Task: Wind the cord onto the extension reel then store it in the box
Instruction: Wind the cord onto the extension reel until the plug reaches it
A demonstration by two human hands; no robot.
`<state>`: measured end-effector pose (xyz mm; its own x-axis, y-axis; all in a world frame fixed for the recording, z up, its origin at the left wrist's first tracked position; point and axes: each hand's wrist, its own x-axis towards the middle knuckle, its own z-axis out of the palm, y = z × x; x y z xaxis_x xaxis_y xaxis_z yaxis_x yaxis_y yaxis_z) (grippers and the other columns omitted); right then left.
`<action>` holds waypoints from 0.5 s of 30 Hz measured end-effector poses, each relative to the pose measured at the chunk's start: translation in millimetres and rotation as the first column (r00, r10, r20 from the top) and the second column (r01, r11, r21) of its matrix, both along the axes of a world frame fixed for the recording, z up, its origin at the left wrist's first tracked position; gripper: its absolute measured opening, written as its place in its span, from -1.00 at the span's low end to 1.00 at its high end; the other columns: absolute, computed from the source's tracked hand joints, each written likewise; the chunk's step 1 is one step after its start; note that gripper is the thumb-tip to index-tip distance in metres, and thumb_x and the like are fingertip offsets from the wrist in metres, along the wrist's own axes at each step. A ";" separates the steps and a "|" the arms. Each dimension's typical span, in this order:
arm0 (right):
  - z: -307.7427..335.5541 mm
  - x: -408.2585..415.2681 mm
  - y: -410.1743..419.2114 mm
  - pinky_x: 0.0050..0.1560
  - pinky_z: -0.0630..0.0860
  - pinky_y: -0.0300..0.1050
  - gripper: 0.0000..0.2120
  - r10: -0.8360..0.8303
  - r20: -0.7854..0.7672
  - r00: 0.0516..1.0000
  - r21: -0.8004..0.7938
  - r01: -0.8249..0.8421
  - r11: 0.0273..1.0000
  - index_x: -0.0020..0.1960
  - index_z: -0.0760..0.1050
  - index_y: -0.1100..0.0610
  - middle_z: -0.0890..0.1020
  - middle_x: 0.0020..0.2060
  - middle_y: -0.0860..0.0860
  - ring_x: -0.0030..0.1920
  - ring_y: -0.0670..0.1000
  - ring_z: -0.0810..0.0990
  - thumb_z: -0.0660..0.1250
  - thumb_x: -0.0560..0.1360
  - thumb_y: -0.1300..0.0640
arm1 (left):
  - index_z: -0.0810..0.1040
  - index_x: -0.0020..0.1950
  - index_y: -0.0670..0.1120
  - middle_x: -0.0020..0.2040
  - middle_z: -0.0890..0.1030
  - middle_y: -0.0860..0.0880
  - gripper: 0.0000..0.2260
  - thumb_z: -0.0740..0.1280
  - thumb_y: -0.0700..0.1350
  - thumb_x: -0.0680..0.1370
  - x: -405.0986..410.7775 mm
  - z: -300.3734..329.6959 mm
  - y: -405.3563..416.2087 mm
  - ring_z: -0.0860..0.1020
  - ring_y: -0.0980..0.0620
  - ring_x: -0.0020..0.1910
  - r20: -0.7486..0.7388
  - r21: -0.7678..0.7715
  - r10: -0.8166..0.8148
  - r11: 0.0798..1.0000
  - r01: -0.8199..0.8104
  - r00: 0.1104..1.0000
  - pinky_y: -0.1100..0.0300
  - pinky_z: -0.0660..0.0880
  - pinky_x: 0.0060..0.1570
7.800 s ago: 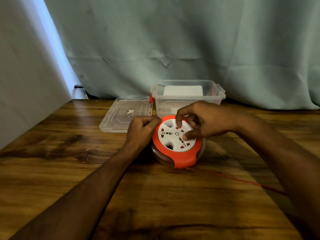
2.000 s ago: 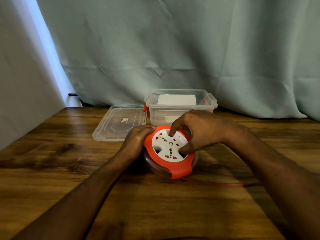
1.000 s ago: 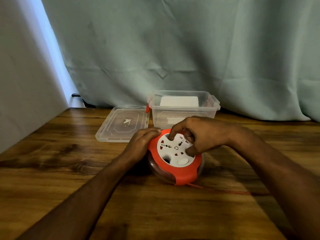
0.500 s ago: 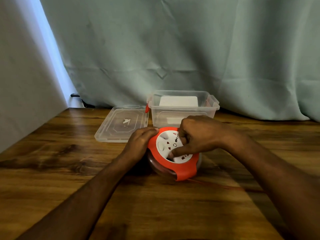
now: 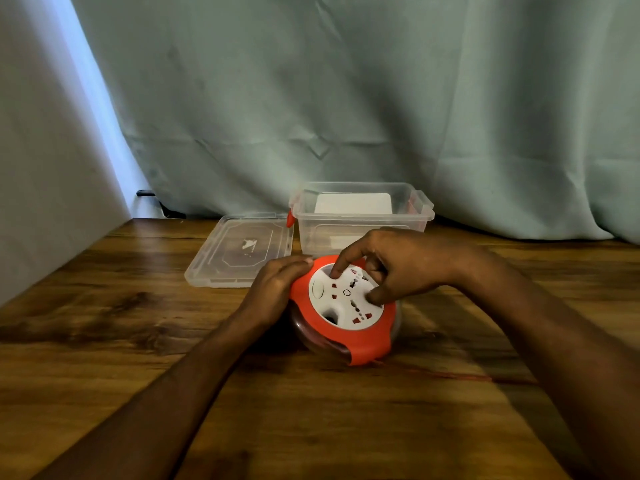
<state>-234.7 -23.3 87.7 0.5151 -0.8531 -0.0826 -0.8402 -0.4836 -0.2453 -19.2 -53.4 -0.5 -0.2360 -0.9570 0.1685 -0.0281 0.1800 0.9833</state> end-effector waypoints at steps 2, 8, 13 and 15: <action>1.9 -0.3 2.7 -0.14 0.66 -0.03 -0.45 -0.009 -0.006 1.000 0.003 0.009 1.000 0.34 0.55 -0.23 0.63 -0.36 -0.26 -0.23 -0.21 0.65 0.58 0.44 0.14 | 0.78 -0.03 -0.04 -0.05 0.78 -0.16 -0.71 0.25 -0.13 0.68 -0.8 -0.1 0.4 0.73 -0.20 0.01 -0.009 0.012 -0.008 1.000 0.008 1.000 -0.22 0.61 0.20; 6.1 3.0 8.3 -0.03 0.66 -0.15 -0.43 -0.036 -0.004 0.999 0.013 0.036 0.999 0.37 0.55 -0.16 0.55 -0.35 -0.50 -0.17 -0.25 0.62 0.61 0.41 0.06 | 0.76 -0.11 0.00 -0.10 0.79 -0.09 -0.70 0.26 -0.14 0.68 -1.5 1.5 2.5 0.74 -0.08 -0.07 -0.023 0.028 -0.009 1.000 0.009 1.000 -0.11 0.64 0.12; 1.7 3.9 7.0 -0.15 0.55 -0.24 -0.45 -0.066 -0.068 0.995 -0.106 0.059 0.993 0.22 0.58 -0.13 0.55 -0.11 -0.26 -0.12 -0.24 0.56 0.63 0.30 -0.21 | 0.67 -0.15 0.06 -0.27 0.76 0.14 -0.73 0.28 -0.16 0.68 -2.8 -0.1 2.8 0.73 0.15 -0.26 -0.035 0.028 0.008 1.000 -0.007 0.999 0.10 0.63 -0.08; -0.6 5.7 6.9 -0.29 0.39 -0.24 -0.50 -0.088 -0.119 0.989 -0.157 0.069 0.985 0.06 0.59 -0.11 0.53 -0.19 -0.24 -0.18 -0.20 0.51 0.60 0.26 -0.33 | 0.72 -0.12 0.05 -0.18 0.79 0.01 -0.73 0.28 -0.13 0.68 -2.4 0.7 1.7 0.76 0.04 -0.19 -0.020 0.027 0.001 1.000 0.000 1.000 0.05 0.64 -0.04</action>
<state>-229.0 -16.4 87.1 0.4396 -0.8982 -0.0082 -0.8966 -0.4382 -0.0646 -21.6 -51.7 0.2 -0.2325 -0.9614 0.1469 -0.0089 0.1532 0.9882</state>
